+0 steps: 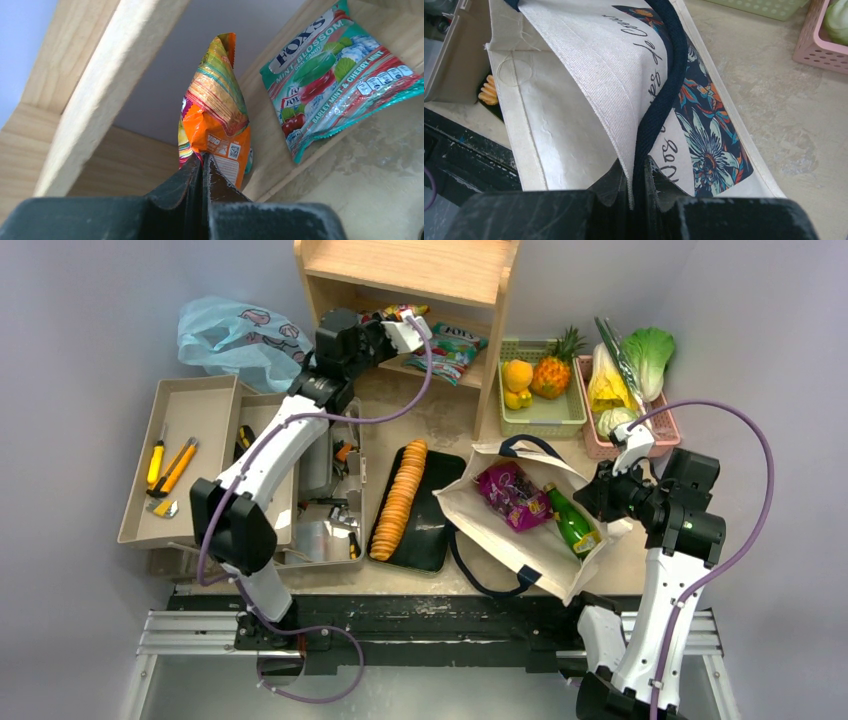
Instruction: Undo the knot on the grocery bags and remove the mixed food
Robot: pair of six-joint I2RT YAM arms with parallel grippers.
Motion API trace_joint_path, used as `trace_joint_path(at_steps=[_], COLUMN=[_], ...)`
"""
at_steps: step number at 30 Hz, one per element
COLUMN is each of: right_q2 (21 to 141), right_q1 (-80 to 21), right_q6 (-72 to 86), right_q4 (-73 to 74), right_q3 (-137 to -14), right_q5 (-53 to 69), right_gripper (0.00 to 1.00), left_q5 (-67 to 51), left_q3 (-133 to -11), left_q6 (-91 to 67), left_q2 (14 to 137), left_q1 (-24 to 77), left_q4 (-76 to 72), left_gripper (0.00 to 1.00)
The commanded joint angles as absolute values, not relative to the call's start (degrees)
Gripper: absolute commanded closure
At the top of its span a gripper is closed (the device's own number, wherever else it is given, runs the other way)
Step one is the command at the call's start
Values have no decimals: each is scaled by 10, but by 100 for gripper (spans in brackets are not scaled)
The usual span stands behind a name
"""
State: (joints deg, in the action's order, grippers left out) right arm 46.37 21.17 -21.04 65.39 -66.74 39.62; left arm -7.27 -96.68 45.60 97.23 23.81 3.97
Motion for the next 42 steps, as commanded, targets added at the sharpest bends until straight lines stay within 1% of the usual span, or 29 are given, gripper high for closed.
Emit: trace_joint_path(at_steps=[1,7,14,20,24,25,26,28,29,30,31,33,35,39,41,42], right_q2=[455,449,454,452,447,446,446,447,447,449,448,450,451,453,454,455], right_q1=[210,210,210,210,210,210,210,210,210,209,210,210,210,210,209,210], right_q6=[-204,-195,-195,-195,-195,-195,-195,-194,-194,-194,-194,-194,-194,-193,-190,-187], right_q4=[632,629,632,639,643,643,643,643,642,642,642,641,640,639,635,632], right_q3=[-677,-668,-673,-677,-678,-678,-678,-678,-678,-677,-677,-677,-677,-682,-682,-681], right_q5=[419,417,412,408,405,405,406,406,407,406,407,407,406,403,406,408], right_gripper=[100,100,100,100,100,100,100,100,100,100,100,100,100,100,100,100], left_q5=[-74,-27,65,123,141,144,144,139,137,133,126,107,61,-143,-249,-284], left_q3=[-1027,-1021,-1033,-1091,-1088,-1084,-1077,-1060,-1048,-1036,-1024,-1002,-980,-895,-857,-848], left_q6=[494,546,643,659,660,657,654,646,639,632,622,587,531,439,419,411], left_q2=[1002,1044,1125,1197,1207,1205,1202,1189,1180,1167,1152,1114,1061,901,841,818], left_q1=[247,282,329,337,339,340,341,346,349,352,355,362,365,356,351,350], left_q4=[-47,-106,-206,-198,-193,-190,-186,-182,-187,-191,-192,-178,-103,38,92,131], left_gripper=[100,100,100,100,100,97,85,54,43,36,31,28,29,29,27,27])
